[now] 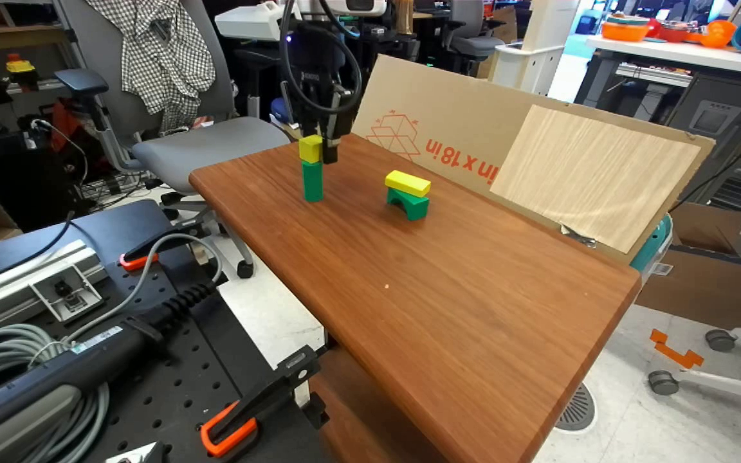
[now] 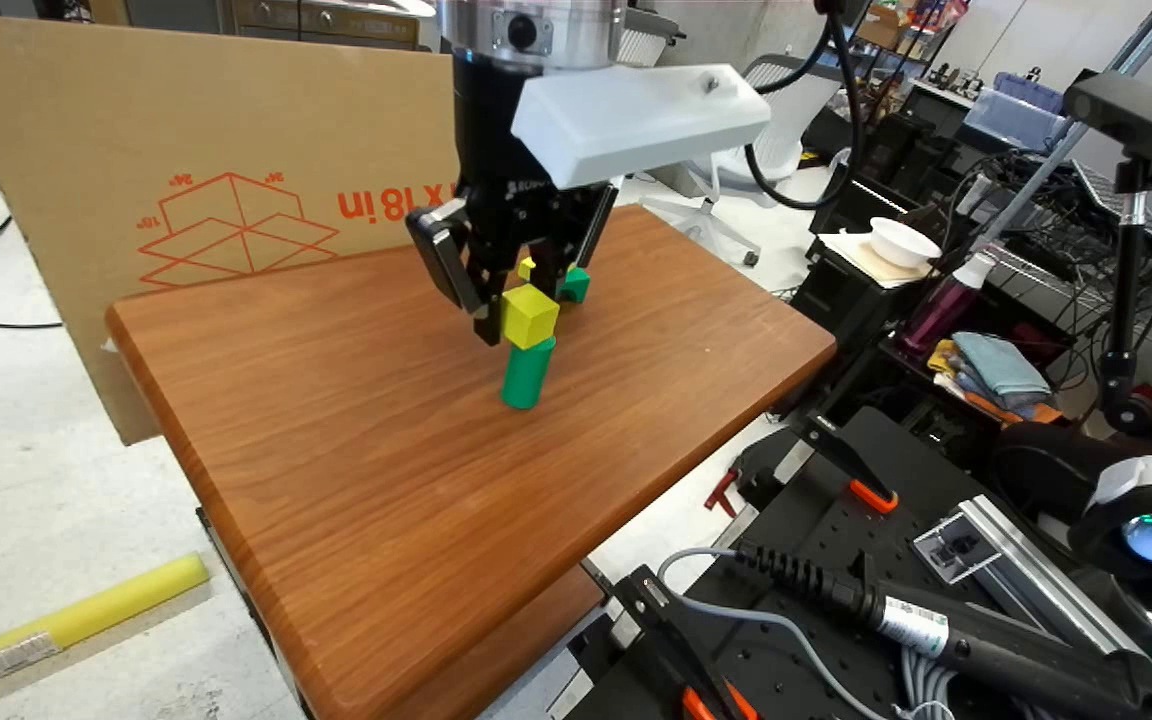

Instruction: Move the green cylinder to the left of the table, then put the yellow building block and put them on top of the green cylinder

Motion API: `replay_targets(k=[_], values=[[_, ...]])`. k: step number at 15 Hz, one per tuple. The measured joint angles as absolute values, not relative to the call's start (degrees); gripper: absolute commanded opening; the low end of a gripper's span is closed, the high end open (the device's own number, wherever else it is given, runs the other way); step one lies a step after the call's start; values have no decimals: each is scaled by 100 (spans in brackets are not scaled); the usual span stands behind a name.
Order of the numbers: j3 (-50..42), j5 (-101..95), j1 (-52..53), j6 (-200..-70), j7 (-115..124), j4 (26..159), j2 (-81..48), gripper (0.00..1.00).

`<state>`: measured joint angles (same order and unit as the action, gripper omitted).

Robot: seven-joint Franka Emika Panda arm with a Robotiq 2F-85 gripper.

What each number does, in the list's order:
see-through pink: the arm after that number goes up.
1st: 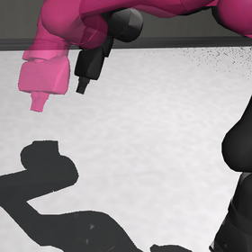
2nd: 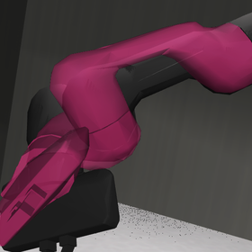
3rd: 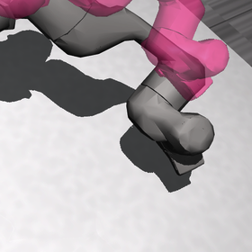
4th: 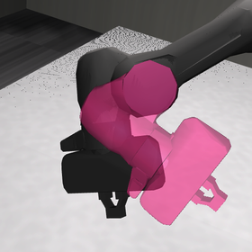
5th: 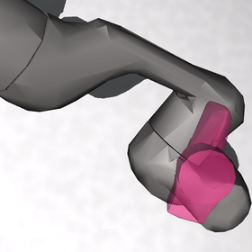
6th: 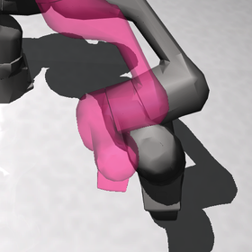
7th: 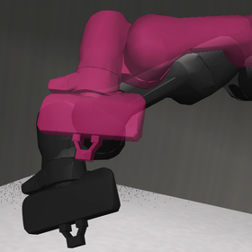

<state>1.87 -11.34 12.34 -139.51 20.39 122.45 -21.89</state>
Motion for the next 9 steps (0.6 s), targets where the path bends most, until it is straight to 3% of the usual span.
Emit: replay_targets(k=[3,9], values=[[172,-1140,1234,-13951,2039,12221,-2245,100],[177,-1145,1242,-13955,2035,12202,-2150,100]])
